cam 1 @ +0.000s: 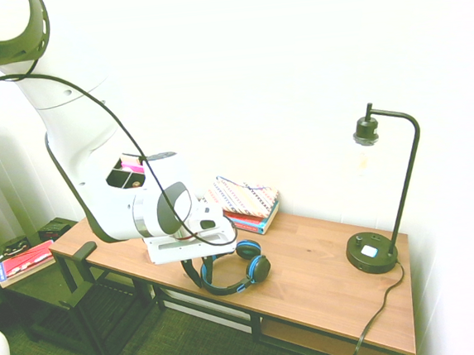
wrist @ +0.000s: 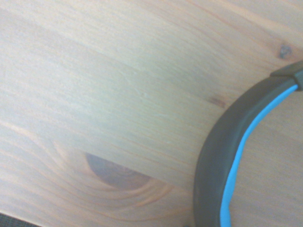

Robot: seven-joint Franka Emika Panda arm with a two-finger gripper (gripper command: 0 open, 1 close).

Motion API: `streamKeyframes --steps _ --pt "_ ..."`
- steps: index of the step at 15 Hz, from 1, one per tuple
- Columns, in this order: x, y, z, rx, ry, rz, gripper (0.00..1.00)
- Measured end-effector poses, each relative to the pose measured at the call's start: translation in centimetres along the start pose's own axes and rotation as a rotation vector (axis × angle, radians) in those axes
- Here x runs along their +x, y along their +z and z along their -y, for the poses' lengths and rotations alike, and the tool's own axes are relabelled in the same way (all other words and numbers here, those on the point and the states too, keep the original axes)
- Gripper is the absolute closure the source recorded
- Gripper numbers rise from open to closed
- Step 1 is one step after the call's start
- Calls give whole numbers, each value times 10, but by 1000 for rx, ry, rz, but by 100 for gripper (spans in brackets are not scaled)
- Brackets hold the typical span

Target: Hang the headphone

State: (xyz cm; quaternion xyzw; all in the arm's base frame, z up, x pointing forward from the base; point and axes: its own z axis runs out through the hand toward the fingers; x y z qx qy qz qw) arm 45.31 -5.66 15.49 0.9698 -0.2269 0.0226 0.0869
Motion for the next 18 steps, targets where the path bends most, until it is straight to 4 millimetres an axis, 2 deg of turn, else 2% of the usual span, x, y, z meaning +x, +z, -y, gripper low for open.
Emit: streamKeyframes --steps 3,5,8,11,12,14,16,18 --pt "2 -11 6 17 56 17 100" --pt "9 -31 8 20 124 22 100" --pt "11 -82 15 28 224 37 100" --pt "-6 -149 28 46 316 102 100" --pt "-16 -171 33 55 346 116 100" --pt "-46 -202 45 56 408 149 100" --pt "-93 -219 64 34 446 202 100" --pt "-143 -232 94 14 488 226 100"
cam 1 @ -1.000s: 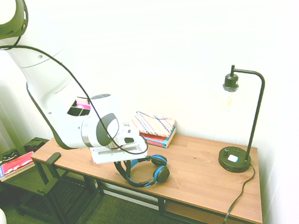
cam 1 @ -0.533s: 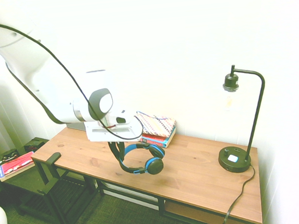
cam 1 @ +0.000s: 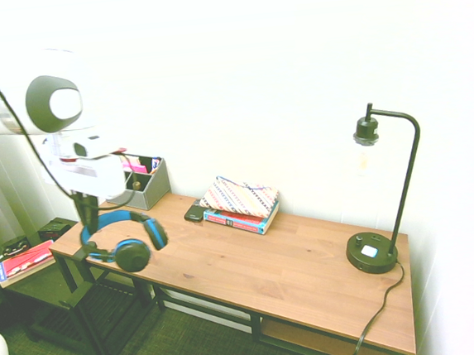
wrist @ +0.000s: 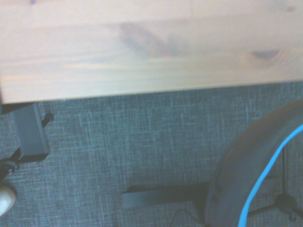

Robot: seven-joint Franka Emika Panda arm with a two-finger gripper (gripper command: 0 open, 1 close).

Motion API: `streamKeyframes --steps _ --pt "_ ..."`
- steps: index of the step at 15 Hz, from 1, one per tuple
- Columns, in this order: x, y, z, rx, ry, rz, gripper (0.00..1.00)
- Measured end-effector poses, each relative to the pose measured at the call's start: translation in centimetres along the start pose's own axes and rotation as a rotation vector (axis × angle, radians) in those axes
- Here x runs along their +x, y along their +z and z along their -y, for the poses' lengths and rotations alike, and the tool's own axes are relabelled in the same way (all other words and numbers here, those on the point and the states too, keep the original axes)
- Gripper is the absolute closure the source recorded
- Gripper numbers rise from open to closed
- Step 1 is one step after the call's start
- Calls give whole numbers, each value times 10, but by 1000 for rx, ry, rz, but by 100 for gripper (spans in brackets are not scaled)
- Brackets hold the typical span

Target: Hang the headphone

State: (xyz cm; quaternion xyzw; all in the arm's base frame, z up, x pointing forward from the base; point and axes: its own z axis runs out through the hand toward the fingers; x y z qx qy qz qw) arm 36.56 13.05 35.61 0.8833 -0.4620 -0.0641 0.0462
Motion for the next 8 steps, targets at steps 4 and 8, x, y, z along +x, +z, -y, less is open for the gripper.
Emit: streamKeyframes --steps 4,8 --pt "-116 6 14 25 90 -11 100" --pt "-181 52 30 154 202 8 100"
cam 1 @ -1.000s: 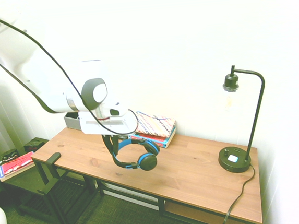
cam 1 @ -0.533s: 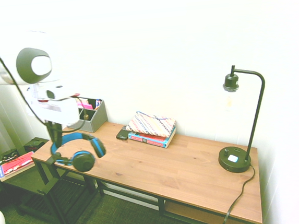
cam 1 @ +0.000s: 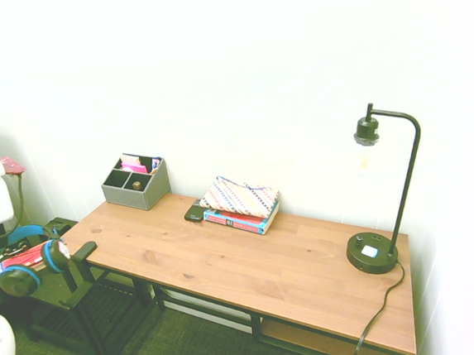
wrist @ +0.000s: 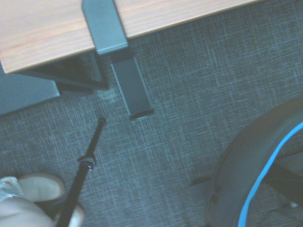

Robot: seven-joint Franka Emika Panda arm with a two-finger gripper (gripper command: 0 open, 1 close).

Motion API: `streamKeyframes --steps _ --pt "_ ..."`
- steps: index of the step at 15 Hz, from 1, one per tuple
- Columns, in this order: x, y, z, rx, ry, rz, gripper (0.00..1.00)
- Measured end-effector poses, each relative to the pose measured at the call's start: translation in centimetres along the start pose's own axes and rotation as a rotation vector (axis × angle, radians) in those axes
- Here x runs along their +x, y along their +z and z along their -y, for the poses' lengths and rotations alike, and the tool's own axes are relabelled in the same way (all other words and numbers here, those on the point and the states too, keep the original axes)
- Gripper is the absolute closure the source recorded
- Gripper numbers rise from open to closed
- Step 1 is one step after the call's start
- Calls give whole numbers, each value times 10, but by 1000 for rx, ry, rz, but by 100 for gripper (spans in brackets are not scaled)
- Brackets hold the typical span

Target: Hang the headphone

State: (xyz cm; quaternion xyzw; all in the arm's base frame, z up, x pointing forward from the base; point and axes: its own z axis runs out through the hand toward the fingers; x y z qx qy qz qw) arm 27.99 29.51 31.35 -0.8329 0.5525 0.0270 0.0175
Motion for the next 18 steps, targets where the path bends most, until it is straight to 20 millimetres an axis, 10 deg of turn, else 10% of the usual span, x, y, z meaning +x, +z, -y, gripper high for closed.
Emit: streamKeyframes --steps 5,17,18 --pt "-18 91 9 63 25 -11 100" --pt "-17 213 102 7 65 -52 100" --pt "-17 218 104 3 65 -57 0"
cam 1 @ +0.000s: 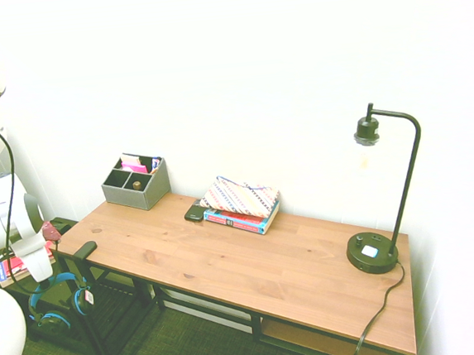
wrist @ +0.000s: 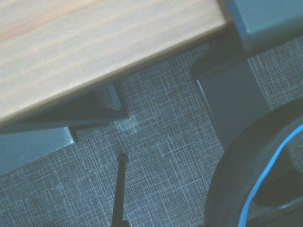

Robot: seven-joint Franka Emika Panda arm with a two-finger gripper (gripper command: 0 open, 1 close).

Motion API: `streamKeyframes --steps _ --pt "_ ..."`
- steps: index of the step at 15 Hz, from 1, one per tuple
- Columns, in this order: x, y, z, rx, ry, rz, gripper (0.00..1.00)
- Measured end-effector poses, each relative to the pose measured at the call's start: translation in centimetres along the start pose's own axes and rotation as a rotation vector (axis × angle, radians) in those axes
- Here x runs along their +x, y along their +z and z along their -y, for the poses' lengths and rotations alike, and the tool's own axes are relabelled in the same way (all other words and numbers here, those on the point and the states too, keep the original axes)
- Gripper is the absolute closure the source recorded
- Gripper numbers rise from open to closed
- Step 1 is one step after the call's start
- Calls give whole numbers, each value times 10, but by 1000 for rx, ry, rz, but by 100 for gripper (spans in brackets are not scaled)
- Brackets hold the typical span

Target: Hang the headphone

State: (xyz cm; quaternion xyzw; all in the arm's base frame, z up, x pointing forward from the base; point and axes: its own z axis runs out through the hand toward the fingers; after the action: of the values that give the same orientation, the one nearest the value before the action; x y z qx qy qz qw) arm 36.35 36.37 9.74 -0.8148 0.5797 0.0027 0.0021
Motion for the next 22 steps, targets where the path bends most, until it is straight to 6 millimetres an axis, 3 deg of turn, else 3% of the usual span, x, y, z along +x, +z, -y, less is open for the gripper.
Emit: streamKeyframes --steps 7,14,17,19,22 --pt "19 28 19 -48 28 -5 0" --pt "17 17 31 -61 7 18 0" --pt "30 -38 24 -98 -154 30 0" --pt "56 -90 28 -76 -255 -5 0" --pt "110 -179 39 -40 -379 -28 0"
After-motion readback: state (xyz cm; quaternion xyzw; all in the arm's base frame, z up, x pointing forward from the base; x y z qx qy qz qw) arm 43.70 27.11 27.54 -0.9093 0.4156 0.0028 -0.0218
